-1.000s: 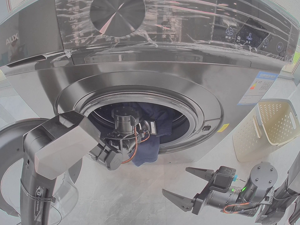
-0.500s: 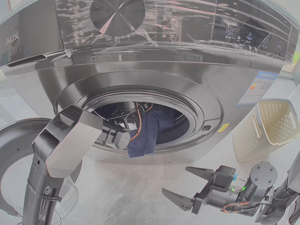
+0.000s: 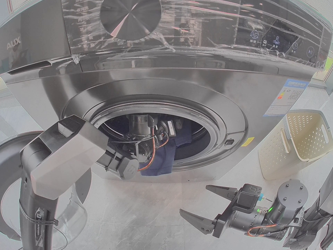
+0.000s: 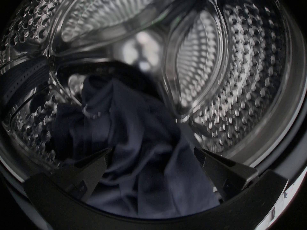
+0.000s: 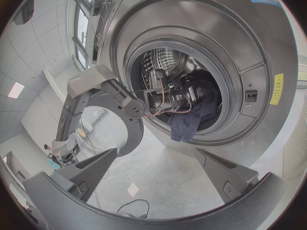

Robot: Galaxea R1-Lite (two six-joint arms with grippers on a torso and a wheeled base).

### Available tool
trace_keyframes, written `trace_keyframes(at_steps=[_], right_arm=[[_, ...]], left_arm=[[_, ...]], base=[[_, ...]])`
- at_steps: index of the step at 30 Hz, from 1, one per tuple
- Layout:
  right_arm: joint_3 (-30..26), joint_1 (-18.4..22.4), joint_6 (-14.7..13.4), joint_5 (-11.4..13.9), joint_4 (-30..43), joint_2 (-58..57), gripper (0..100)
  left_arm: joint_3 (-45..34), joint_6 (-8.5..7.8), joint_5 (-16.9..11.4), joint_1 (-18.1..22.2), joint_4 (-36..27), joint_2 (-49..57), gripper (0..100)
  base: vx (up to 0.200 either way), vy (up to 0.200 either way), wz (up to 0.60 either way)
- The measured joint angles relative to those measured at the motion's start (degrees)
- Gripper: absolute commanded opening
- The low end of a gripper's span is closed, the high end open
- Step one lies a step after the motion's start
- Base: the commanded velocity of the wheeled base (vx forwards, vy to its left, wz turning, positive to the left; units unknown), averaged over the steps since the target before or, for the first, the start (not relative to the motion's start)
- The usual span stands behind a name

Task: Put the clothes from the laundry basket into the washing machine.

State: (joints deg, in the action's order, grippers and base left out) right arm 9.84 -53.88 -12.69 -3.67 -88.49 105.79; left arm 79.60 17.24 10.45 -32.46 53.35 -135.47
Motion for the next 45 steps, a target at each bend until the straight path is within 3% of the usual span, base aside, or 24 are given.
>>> trace_keyframes(at_steps=[5,9,10,22,34,39,40,45], right_arm=[[0.00,-0.06,0.00,-0.02,0.00,0.02,100],[0.00,-0.11,-0.02,-0.02,0.00,0.02,100],[0.00,-0.13,-0.02,0.00,0.00,0.02,100],[0.05,-0.06,-0.04,0.00,0.02,0.02,100],[0.41,0.06,-0.06,-0.05,0.00,0.02,100],[0.55,0.11,-0.04,-0.05,0.00,0.02,100],[0.57,0.16,-0.06,-0.05,0.00,0.02,100],[0.61,0.22,-0.06,-0.05,0.00,0.02,100]], left_arm=[[-7.73,-3.18,-0.95,-0.77,-2.83,3.22,100],[-9.20,-3.74,-1.52,-1.00,-2.79,3.08,100],[-8.69,-3.75,-1.56,-0.96,-2.26,2.51,0],[-1.33,-3.58,-1.65,1.10,-1.95,-2.40,0],[21.61,-0.33,1.54,3.12,-0.06,-5.95,0],[26.51,0.17,2.19,3.61,0.30,-7.39,0],[26.58,0.27,2.24,3.63,0.49,-7.52,100],[22.56,0.35,2.55,3.41,0.93,-7.30,100]], base=[[0.000,0.000,0.00],[0.000,0.000,0.00],[0.000,0.000,0.00],[0.000,0.000,0.00],[0.000,0.000,0.00],[0.000,0.000,0.00],[0.000,0.000,0.00],[0.000,0.000,0.00]])
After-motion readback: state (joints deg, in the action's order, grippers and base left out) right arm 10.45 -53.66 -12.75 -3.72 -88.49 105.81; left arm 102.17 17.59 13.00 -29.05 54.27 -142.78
